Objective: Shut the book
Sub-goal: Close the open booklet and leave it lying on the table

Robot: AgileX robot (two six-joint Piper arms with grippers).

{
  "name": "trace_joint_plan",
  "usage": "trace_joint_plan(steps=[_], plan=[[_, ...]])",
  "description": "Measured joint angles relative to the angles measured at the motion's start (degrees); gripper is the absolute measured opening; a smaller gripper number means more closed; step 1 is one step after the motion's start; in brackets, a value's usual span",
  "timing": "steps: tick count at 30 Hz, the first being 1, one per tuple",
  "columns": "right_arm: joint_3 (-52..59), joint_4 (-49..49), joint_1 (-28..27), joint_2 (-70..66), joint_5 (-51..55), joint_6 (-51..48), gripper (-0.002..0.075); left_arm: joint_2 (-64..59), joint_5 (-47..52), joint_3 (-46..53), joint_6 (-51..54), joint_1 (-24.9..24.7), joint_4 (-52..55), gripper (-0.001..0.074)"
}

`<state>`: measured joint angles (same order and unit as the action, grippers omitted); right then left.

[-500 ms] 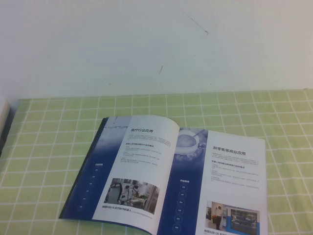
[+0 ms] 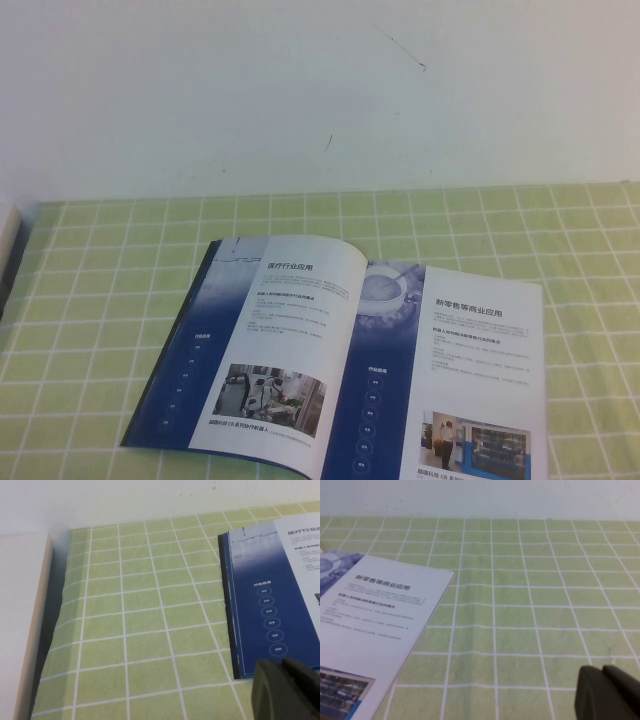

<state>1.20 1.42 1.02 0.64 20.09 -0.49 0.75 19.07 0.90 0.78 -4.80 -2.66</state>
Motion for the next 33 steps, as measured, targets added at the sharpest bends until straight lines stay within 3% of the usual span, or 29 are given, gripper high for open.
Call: trace_joint_plan(steps=[24,28,33], plan=[[0.4,0.0,0.0,0.0,-3.7,0.0,-0.0003,0.0,-3.0,0.2,-0.2,0.0,0.0,-0.0004],[0.5,0.0,0.0,0.0,-11.5,-3.1,-0.0003,0.0,-8.8,0.3,-0.2,0.0,0.1,-0.0004],[0.5,-0.1,0.0,0.0,-31.3,-6.1,-0.0003,0.0,-26.7,0.3,-0.2,0.0,0.2,-0.0004]])
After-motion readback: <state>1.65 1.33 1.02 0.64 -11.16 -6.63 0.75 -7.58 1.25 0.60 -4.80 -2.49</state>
